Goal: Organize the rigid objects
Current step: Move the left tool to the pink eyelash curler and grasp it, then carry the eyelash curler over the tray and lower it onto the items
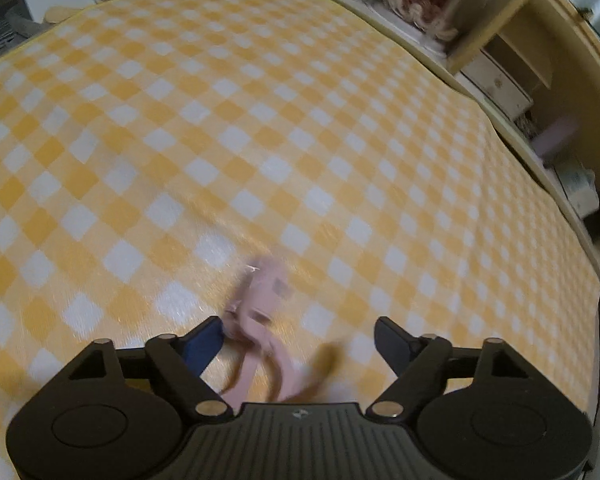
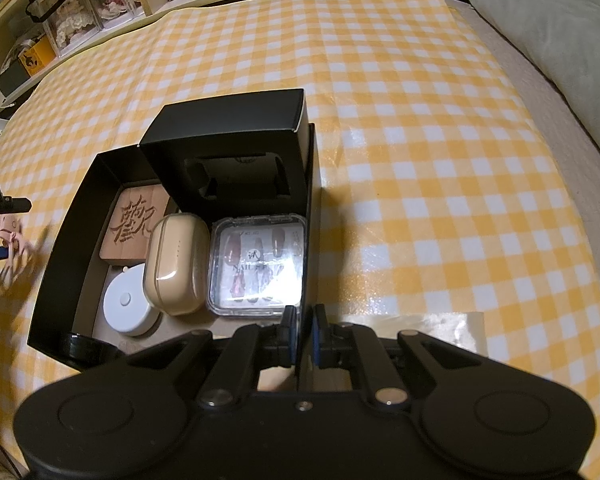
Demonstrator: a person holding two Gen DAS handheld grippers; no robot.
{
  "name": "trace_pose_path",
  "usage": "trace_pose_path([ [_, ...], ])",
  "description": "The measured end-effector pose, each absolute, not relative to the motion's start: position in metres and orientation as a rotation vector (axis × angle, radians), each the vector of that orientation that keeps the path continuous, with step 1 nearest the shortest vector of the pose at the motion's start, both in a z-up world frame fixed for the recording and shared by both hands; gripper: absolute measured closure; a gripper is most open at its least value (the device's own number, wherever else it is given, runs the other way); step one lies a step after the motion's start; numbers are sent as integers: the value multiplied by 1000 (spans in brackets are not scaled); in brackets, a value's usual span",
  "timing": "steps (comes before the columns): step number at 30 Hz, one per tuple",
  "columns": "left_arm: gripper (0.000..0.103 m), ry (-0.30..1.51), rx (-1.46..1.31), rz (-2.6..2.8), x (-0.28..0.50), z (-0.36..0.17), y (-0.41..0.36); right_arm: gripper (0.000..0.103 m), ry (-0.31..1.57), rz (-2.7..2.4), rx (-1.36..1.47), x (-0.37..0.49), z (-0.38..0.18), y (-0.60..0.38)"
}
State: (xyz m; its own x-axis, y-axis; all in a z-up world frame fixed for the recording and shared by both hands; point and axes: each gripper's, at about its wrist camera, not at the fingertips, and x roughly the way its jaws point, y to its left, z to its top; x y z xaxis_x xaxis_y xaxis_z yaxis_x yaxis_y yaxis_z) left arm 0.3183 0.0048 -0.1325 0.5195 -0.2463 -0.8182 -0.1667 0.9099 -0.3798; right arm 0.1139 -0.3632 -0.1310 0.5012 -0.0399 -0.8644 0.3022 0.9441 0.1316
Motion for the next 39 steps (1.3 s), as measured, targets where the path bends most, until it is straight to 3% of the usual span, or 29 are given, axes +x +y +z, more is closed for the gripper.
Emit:
trace_pose_path([
  [4,36,1011,-426,-39,323,-132,10,95,1035,-209,275,115,-133,-364],
  [12,38,1041,-189,-108,319,-130,-17,94,1044,-206,268,117,-134,-364],
  [19,64,1059,-10,-91,315,-132,-33,94,1044,-207,266,117,-134,-364],
  [22,69,1070,-5,-86,319,-131,-35,95,1044,-208,267,117,-134,-364],
  [39,69,943,-41,-257,290,-69,-42,95,1043,-208,266,116,-134,-363],
])
